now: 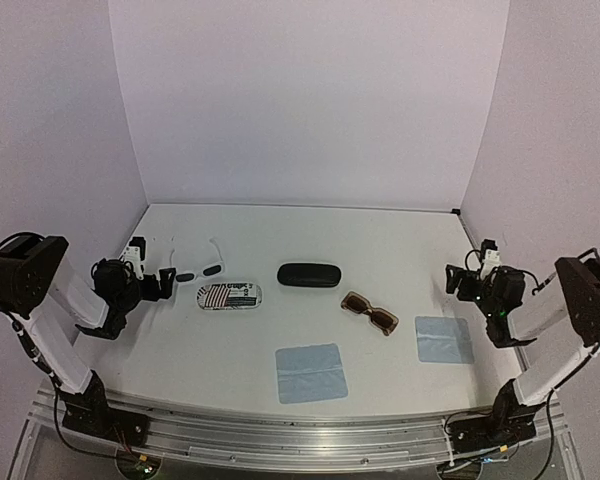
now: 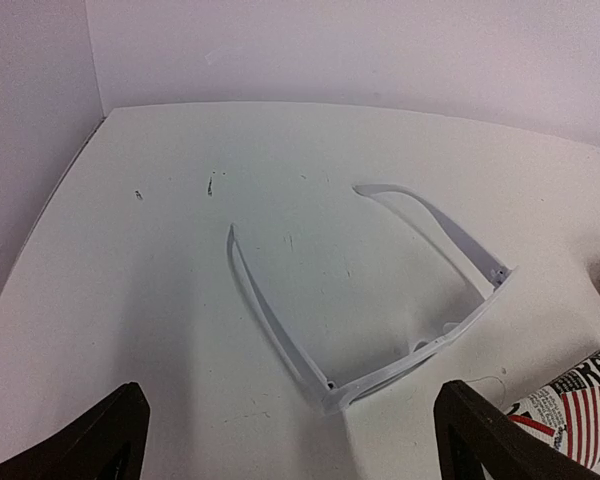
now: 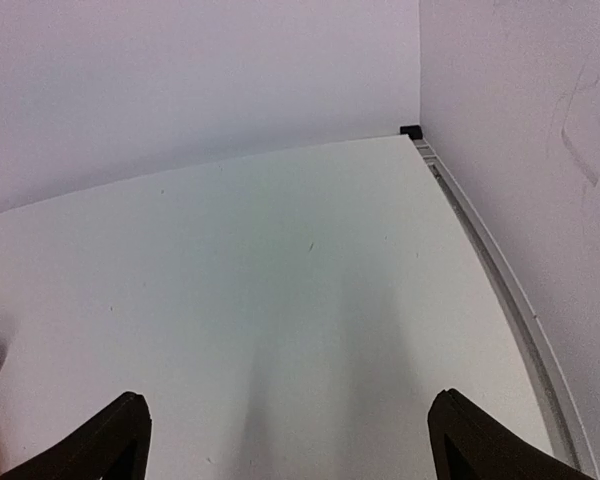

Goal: Organize the sunglasses
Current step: Pick up the sunglasses case from the center of the board.

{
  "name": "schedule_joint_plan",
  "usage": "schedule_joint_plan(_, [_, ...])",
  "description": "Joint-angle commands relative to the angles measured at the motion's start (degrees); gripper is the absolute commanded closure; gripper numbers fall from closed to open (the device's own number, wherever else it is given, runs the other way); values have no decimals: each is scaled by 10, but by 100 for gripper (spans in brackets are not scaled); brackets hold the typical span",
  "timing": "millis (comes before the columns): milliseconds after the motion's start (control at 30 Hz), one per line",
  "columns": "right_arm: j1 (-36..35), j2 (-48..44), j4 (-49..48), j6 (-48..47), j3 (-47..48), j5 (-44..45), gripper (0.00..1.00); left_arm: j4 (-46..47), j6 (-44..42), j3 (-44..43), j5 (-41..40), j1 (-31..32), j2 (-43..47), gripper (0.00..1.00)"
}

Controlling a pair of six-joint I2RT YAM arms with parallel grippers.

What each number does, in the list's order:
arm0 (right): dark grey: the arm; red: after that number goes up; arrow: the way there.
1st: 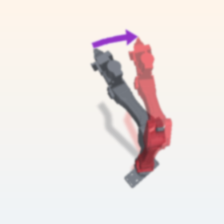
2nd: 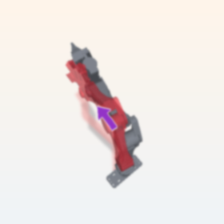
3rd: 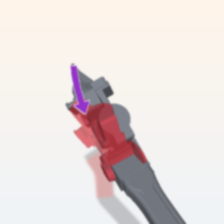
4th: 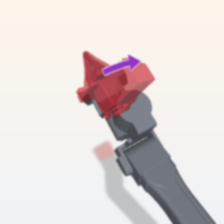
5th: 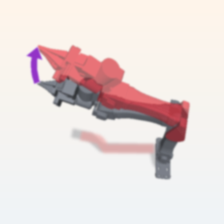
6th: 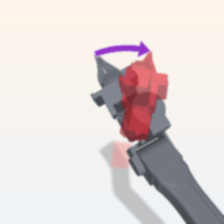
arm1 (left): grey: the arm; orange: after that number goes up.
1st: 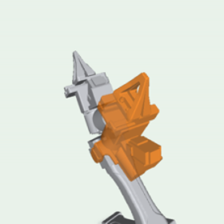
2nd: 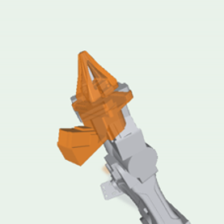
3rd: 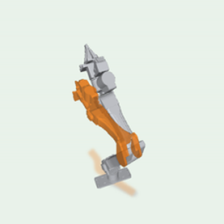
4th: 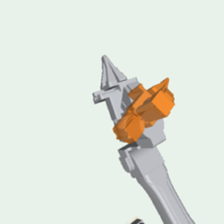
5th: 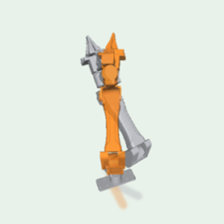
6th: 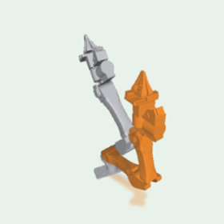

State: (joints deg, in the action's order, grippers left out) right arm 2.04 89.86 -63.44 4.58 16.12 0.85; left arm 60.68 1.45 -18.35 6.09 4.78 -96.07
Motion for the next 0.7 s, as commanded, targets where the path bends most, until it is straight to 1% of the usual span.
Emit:
schedule_joint_plan(0, [-1,-113,147,44,95,27,2,28,-5,-5,7,-2,12,0])
schedule_joint_plan(100, [-1,-141,260,53,184,-48,2,26,-5,-5,8,-3,13,0])
schedule_joint_plan(200, [-2,-138,380,59,282,-138,2,6,-11,-16,16,-2,30,0])
schedule_joint_plan(233, [-2,-134,405,67,309,-167,2,-33,-13,-33,16,-2,47,0])
schedule_joint_plan(267, [-2,-131,419,77,328,-188,2,-93,-13,-51,8,-1,64,0])
schedule_joint_plan(333, [-4,-126,440,91,359,-234,2,-194,-9,-96,-25,-2,100,0])
schedule_joint_plan(400, [-12,-121,457,99,387,-269,4,-307,-35,-132,-31,-1,146,0])
schedule_joint_plan(467, [-43,-118,478,93,404,-285,5,-371,-63,-152,-17,-2,207,0])
schedule_joint_plan(500, [-56,-119,485,86,407,-286,5,-410,-81,-158,3,-1,234,0])
schedule_joint_plan(533, [-81,-120,496,79,411,-284,5,-448,-105,-170,73,-2,269,0])
schedule_joint_plan(633, [-140,-121,521,66,422,-270,5,-635,-261,-229,336,0,309,0])
schedule_joint_plan(667, [-159,-122,526,67,423,-265,4,-708,-313,-252,406,5,308,0])
